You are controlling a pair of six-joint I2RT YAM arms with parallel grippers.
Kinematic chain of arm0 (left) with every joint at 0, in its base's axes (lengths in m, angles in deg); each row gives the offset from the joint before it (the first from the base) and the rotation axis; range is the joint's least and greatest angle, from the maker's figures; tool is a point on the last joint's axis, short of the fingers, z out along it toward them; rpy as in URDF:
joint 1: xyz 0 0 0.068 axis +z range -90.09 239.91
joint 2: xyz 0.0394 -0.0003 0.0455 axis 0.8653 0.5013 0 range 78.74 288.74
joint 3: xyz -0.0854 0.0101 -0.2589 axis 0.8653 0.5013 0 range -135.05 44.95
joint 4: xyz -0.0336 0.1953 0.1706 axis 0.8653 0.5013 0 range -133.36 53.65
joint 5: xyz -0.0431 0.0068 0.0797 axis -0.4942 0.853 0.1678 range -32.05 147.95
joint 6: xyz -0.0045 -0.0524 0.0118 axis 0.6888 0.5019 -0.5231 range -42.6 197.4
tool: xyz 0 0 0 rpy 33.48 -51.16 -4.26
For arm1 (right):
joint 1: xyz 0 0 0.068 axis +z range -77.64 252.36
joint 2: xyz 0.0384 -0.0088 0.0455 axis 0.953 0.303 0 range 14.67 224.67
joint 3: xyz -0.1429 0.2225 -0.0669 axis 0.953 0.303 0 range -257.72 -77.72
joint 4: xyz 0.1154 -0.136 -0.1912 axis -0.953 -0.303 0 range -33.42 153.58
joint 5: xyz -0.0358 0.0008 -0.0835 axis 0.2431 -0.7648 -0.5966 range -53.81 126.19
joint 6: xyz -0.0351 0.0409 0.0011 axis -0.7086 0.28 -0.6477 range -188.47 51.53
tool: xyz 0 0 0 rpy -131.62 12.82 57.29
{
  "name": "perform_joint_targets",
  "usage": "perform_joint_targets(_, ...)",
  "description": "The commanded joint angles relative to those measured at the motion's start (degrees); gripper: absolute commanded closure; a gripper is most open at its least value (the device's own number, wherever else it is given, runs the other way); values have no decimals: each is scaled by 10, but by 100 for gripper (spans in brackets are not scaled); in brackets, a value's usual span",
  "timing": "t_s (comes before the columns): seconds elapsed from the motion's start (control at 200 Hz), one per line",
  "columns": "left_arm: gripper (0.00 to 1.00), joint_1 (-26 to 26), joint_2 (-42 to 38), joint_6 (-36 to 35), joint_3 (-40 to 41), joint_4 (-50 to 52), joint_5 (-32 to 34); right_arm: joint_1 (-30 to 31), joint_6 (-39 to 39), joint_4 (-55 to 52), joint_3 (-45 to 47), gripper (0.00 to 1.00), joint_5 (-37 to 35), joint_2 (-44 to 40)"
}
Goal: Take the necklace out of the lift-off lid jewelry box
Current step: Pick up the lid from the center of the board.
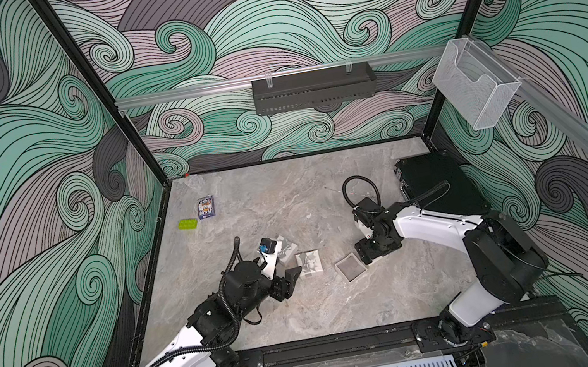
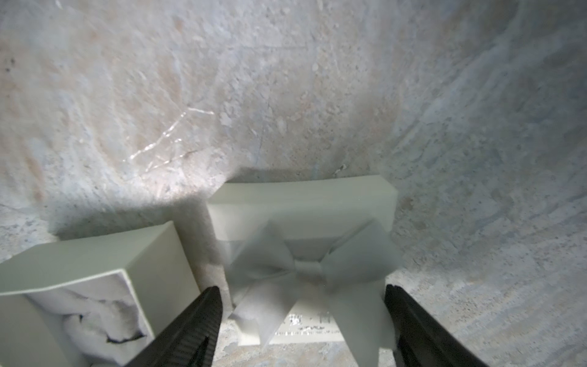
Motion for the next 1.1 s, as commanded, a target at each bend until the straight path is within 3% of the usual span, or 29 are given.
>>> perform_joint_targets(0.0,27,3,-9,-3,0,-1,9,-4,8,-3,-17,20,1,20)
perform_joint_targets(0.23,27,2,-9,-2,7,-10,10,-3,11,-4,-17,27,4,15)
perform_joint_targets(0.731,27,3,37,-2,7,-20,4,17,30,-39,-5,28,71,-127)
perform_joint_targets(1.096,27,2,67,2,-2,-20,-19,69,65,8,32,28,87,-113)
